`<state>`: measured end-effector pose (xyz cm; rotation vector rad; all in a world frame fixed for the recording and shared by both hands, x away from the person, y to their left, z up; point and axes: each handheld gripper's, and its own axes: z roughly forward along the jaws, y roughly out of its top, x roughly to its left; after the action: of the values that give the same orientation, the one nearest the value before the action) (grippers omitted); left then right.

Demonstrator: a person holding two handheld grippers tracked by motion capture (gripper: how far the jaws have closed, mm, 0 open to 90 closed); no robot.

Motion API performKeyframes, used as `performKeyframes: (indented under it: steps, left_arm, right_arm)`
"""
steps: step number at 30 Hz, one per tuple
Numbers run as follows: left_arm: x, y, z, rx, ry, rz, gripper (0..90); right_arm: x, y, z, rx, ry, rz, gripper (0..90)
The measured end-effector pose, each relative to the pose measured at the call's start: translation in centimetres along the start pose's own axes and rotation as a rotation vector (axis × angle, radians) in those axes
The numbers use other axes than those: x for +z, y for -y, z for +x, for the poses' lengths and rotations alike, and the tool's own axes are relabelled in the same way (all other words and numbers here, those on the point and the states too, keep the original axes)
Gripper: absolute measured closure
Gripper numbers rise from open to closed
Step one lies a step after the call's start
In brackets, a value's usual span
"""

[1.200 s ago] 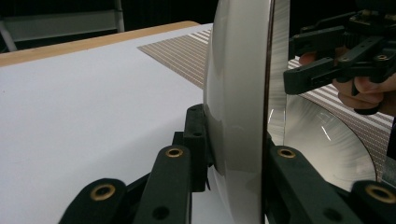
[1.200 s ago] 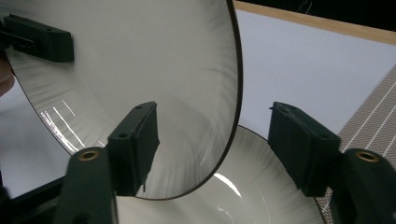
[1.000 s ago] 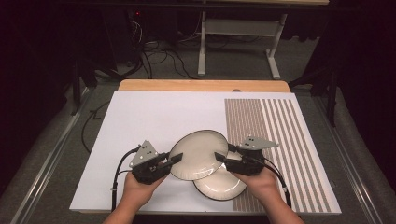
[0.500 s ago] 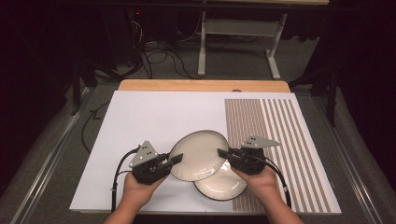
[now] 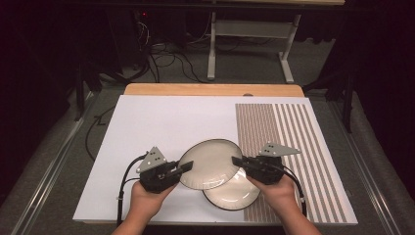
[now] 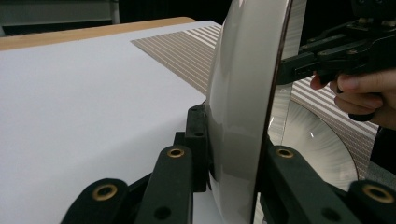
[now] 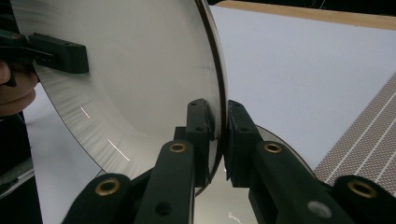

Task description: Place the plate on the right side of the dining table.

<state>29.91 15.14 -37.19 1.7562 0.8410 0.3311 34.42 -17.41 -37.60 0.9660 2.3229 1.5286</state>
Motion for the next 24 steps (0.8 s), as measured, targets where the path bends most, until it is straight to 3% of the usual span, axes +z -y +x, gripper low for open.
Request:
performKeyframes:
  steps: [10, 24]
  left_arm:
    - [1.9, -1.8, -0.7, 0.013, 0.032, -0.005, 78.0]
    - [7.2, -4.9, -2.6, 0.052, 0.090, 0.014, 77.2]
  right_arm:
    - [-2.4, -0.6, -1.0, 0.005, 0.032, -0.038, 85.2]
    - [-7.1, -0.5, -4.3, 0.030, 0.114, -0.088, 85.8]
